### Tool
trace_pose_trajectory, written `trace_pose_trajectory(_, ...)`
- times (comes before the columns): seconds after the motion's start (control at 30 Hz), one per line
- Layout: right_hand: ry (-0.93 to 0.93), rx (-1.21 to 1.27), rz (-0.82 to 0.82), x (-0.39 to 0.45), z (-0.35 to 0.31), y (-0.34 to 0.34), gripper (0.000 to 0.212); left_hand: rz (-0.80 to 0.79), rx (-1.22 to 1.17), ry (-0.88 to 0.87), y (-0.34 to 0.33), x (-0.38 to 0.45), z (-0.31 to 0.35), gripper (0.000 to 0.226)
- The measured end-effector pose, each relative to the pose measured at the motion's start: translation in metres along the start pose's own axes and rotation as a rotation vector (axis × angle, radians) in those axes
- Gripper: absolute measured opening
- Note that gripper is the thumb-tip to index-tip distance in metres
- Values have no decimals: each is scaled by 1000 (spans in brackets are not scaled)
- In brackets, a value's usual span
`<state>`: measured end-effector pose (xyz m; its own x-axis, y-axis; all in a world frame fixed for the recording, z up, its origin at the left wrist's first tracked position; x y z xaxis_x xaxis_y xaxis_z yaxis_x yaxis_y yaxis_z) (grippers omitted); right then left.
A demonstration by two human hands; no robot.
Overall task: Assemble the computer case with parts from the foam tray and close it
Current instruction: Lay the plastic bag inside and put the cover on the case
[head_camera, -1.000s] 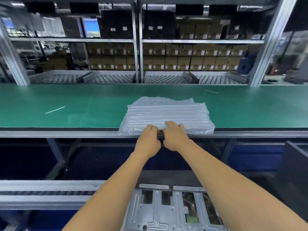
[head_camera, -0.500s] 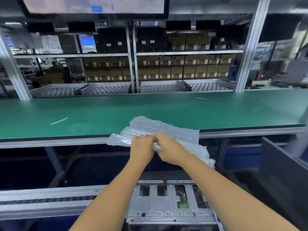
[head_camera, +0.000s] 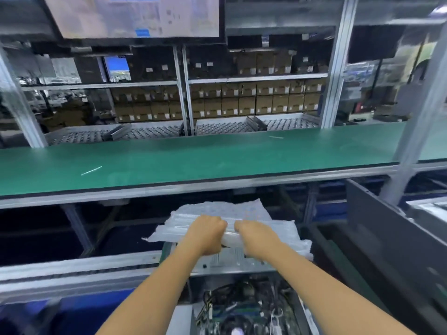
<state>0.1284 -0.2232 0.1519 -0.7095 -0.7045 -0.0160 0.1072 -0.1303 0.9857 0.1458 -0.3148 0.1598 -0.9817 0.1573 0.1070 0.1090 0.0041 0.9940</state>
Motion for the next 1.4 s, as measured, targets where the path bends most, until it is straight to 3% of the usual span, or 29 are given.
trace_pose_trajectory(0.07,88,33,-93,-13,-10,-7,27,-176,-130,34,-16,-17,3,9)
trace_pose_trajectory(0.2,228,91,-318,-41,-27,-21,67,-400,-353,162,-36,-49,17,15)
trace_pose_trajectory(0.4,339,198,-484,-73,-38,-31,53,-535,-645,341,-46,-83,43,15)
trace_pose_trajectory(0.57,387,315,-504,-93,-45,-31,60,-601,-692,393,-50,-101,53,21)
trace_pose_trajectory(0.7,310,378,-308,-91,-39,-21,67,-743,-533,337,-48,-98,62,37)
trace_pose_trajectory(0.8,229,328,-357,-84,-33,-30,104,-673,-473,236,-44,-85,69,48)
trace_pose_trajectory(0.9,200,444,-569,-84,-41,-57,111,-567,-572,160,-47,-80,70,55)
trace_pose_trajectory(1.0,189,482,-560,-80,-43,-63,100,-412,-689,103,-44,-83,64,49)
trace_pose_trajectory(1.13,161,400,-604,-71,-36,-70,89,-149,-457,-7,-31,-92,40,49)
trace_pose_trajectory(1.2,101,422,-628,-70,-32,-75,88,-229,-432,-2,-37,-100,25,53)
trace_pose_trajectory(1.3,35,441,-635,-66,-29,-80,81,-438,-377,28,-58,-114,18,90)
trace_pose_trajectory(1.4,33,428,-665,-63,-34,-88,68,-308,-336,-43,-61,-114,28,68)
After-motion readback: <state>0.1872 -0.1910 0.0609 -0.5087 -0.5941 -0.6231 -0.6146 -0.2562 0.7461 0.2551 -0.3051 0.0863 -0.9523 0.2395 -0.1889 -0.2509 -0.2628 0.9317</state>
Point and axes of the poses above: each hand's wrist, its own x-axis towards the middle knuckle, its own y-axis out of the back of the hand, z = x × y, the point moved 8 cm from there along x, towards the middle knuckle, and after that the axes turned 14 degrees about -x, right-handed, at the moved point
